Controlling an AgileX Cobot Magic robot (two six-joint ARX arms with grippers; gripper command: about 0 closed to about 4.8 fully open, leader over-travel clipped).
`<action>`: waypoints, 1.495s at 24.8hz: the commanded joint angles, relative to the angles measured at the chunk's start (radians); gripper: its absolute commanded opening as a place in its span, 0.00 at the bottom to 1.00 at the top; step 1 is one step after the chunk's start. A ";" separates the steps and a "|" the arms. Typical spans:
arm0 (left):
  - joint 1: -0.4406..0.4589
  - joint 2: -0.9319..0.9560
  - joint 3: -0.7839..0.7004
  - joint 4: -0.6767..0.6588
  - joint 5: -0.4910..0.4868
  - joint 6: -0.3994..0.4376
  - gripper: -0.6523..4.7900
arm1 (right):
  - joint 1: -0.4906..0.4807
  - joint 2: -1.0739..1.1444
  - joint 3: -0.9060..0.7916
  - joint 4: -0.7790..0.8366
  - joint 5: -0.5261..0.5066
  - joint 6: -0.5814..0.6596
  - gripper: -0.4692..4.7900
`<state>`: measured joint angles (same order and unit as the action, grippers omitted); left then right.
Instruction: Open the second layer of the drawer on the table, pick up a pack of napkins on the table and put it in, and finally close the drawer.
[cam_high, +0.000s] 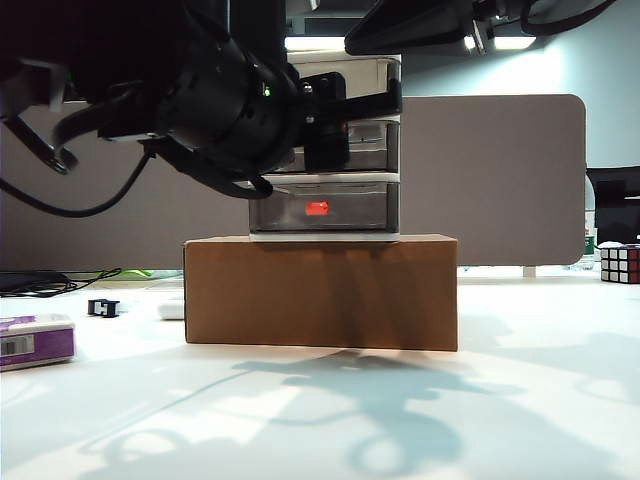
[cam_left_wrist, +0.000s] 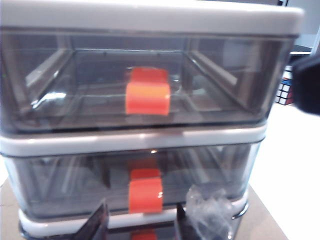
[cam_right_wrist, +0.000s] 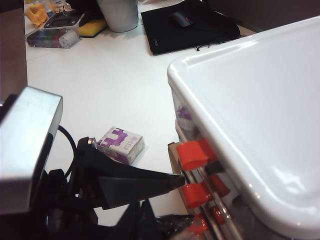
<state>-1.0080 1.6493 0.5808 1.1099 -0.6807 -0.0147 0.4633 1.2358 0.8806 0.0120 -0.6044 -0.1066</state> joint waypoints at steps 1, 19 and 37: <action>0.001 -0.002 0.004 0.016 0.008 0.007 0.41 | 0.001 -0.003 0.005 0.015 -0.003 -0.006 0.08; 0.015 0.005 0.035 0.010 0.028 0.042 0.40 | 0.001 -0.003 0.005 0.015 0.000 -0.022 0.08; 0.014 0.040 0.035 0.095 0.011 0.093 0.40 | 0.001 -0.003 0.005 0.015 0.000 -0.026 0.08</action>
<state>-0.9920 1.6920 0.6113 1.1934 -0.6640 0.0746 0.4633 1.2358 0.8806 0.0124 -0.6029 -0.1284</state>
